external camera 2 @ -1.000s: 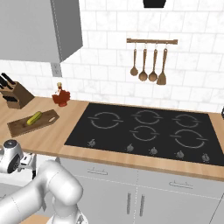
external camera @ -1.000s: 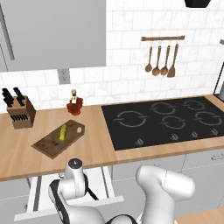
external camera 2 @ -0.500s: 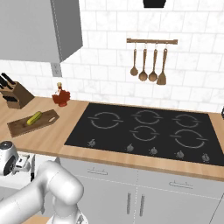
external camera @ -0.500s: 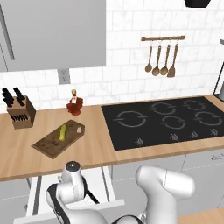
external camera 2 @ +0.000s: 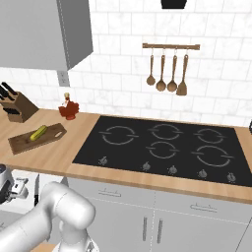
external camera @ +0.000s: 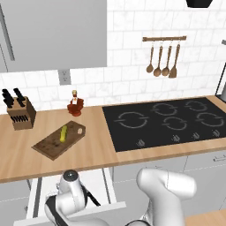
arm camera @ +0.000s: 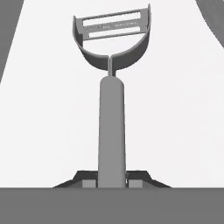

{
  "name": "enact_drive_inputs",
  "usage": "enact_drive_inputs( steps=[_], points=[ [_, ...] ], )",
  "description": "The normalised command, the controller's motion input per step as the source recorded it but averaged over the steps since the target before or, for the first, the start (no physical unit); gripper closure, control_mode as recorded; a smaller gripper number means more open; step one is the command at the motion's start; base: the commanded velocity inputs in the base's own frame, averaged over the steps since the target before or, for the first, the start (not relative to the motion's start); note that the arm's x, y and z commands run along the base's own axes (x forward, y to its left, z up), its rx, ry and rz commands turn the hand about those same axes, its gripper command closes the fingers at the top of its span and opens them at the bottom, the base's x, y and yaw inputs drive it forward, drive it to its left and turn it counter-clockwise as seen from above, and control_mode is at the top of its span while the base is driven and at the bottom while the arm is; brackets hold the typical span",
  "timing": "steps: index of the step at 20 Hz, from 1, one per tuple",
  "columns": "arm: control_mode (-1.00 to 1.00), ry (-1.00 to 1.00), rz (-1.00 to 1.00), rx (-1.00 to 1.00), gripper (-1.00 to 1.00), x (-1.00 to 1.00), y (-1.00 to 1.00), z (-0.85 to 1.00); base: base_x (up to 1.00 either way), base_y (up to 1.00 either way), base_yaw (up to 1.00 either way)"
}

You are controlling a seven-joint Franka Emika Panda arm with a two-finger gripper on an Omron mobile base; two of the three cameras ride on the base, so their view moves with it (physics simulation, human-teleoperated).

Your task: Place the appropriate cutting tool for cutting the cucumber skin on the cutting board.

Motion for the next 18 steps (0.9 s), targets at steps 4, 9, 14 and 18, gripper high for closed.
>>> enact_drive_inputs(
  steps=[4, 9, 14, 18],
  points=[
    [-1.00, 0.00, 0.00, -0.04, 1.00, -0.42, 0.03, 0.31, 0.00, 0.00, 0.00],
    [-1.00, 0.00, 0.00, 0.00, 1.00, -0.34, 0.00, 0.70, 0.00, 0.00, 0.00],
    [-1.00, 0.00, 0.00, 0.00, 1.00, -0.14, 0.00, 0.88, 0.00, 0.00, 0.00],
    [-1.00, 0.00, 0.00, 0.00, 1.00, -0.06, 0.00, 0.78, 0.00, 0.00, 0.00]
  ],
)
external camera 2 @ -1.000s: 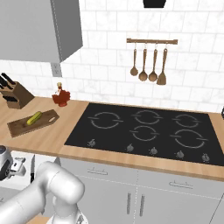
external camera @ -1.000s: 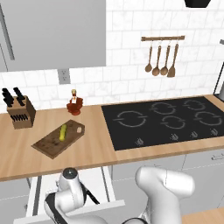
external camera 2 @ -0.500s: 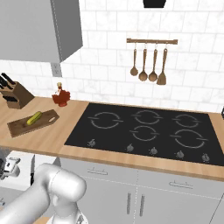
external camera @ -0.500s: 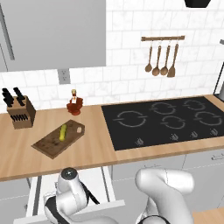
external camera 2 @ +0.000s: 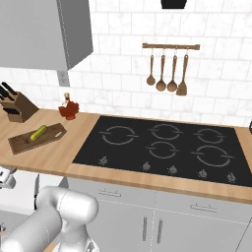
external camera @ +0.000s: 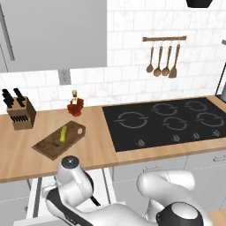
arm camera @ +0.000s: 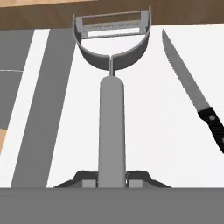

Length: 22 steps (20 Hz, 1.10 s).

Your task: Place the appropriate cutting tool for cutting the cucumber skin on the cutting board.

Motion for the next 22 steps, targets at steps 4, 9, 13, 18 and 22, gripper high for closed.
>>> enact_drive_inputs(
  steps=[4, 9, 13, 18, 22],
  points=[
    [-1.00, 0.00, 0.00, 0.00, 1.00, -0.08, 0.00, 0.73, 0.00, 0.00, 0.00],
    [-1.00, 0.00, 0.00, 0.00, 1.00, -0.01, 0.00, 0.68, 0.00, 0.00, 0.00],
    [-1.00, 0.00, 0.00, 0.00, 1.00, 0.00, 0.00, 0.73, 0.00, 0.00, 0.00],
    [-1.00, 0.03, 0.00, 0.00, 1.00, 0.08, -0.03, 0.70, 0.00, 0.00, 0.00],
    [-1.00, 0.03, 0.00, 0.00, 1.00, 0.34, -0.08, 0.43, 0.00, 0.00, 0.00]
  ],
)
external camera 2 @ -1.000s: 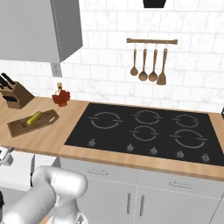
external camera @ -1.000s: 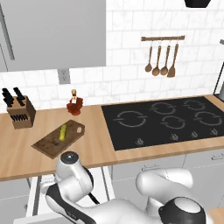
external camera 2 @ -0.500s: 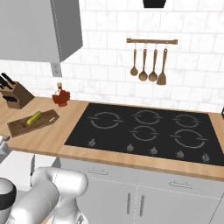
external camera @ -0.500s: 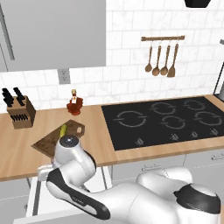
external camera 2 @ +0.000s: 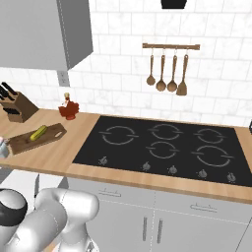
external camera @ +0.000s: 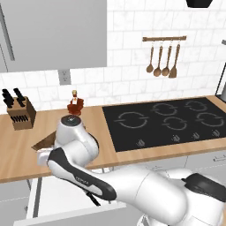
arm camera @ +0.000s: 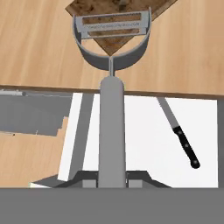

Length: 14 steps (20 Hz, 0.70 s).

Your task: Place the appropriate cutting tool for cutting the cucumber skin on the cutting board.

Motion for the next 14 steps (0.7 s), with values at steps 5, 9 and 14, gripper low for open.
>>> enact_drive_inputs(
  steps=[5, 9, 14],
  points=[
    [-1.00, 0.00, 0.00, 0.01, 1.00, 0.60, -0.16, 0.05, 0.00, 0.00, 0.00],
    [-1.00, 0.00, 0.00, 0.02, 1.00, 0.67, -0.16, 0.00, 0.00, 0.00, 0.00],
    [-1.00, 0.00, 0.00, 0.02, 1.00, 0.44, -0.08, 0.00, 0.00, 0.00, 0.00]
  ],
)
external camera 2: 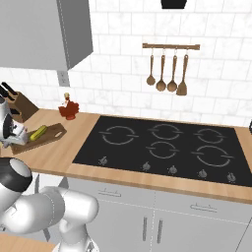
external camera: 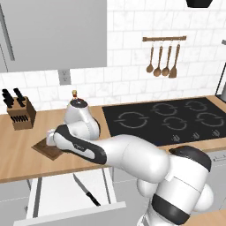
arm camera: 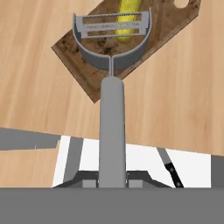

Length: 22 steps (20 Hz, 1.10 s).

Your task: Place the appropriate cutting tool for cutting the cucumber skin on the cutting board.

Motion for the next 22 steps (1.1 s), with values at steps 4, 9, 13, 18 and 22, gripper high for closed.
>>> enact_drive_inputs(
  steps=[4, 9, 13, 18, 22],
  points=[
    [-1.00, 0.00, 0.00, 0.00, 1.00, 0.00, 0.00, 0.00, 0.00, 0.00, 0.00],
    [-1.00, -0.07, 0.00, 0.00, 1.00, 0.00, 0.00, -0.17, 0.00, 0.00, 0.00],
    [-1.00, -0.03, 0.00, 0.00, 1.00, 0.06, 0.00, -0.25, 0.00, 0.00, 0.00],
    [-1.00, 0.00, 0.00, 0.00, 1.00, 0.02, 0.00, -0.05, 0.00, 0.00, 0.00],
    [-1.00, 0.00, 0.00, 0.00, 1.00, 0.15, 0.00, 0.03, 0.00, 0.00, 0.00]
  ],
)
